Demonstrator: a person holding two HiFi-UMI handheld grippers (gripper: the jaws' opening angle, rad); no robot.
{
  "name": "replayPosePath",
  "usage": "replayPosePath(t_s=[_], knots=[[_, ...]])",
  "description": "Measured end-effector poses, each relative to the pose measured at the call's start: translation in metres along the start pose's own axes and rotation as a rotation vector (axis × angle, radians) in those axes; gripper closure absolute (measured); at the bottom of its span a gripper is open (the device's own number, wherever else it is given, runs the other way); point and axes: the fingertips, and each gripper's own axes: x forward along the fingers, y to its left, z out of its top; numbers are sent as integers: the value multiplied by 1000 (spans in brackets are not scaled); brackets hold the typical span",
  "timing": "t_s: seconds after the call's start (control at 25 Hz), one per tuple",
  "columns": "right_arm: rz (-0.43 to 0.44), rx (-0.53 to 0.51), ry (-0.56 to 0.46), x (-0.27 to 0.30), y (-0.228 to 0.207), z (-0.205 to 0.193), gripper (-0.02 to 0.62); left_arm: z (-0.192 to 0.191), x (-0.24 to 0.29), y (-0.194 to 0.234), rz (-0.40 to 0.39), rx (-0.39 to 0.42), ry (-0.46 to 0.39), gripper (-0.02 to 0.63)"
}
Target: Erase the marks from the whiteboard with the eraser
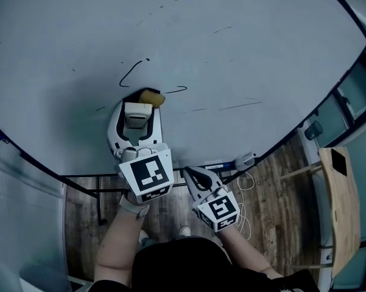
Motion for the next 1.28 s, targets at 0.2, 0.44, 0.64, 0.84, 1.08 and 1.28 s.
replayPosePath(t_s=[0.2, 0.44, 0.64, 0.84, 1.08, 1.28], knots=[[-86, 17, 0, -28, -31, -6, 568, 14, 11, -57, -49, 23, -33, 337], [-181, 34, -6, -60, -60, -11, 568, 46, 22, -123, -146, 83, -89, 337], [-220, 52, -8, -72, -72, -13, 568, 62, 26, -143, -194, 102, -99, 337], [-188, 50, -13, -58, -63, -8, 568, 59, 22, -126, -196, 115, -96, 337], [-95, 35, -15, -24, -32, -1, 568, 41, 13, -70, -108, 110, -76, 337], [-11, 13, -21, 5, 0, 7, 568, 31, 8, -12, -25, 77, -45, 337]])
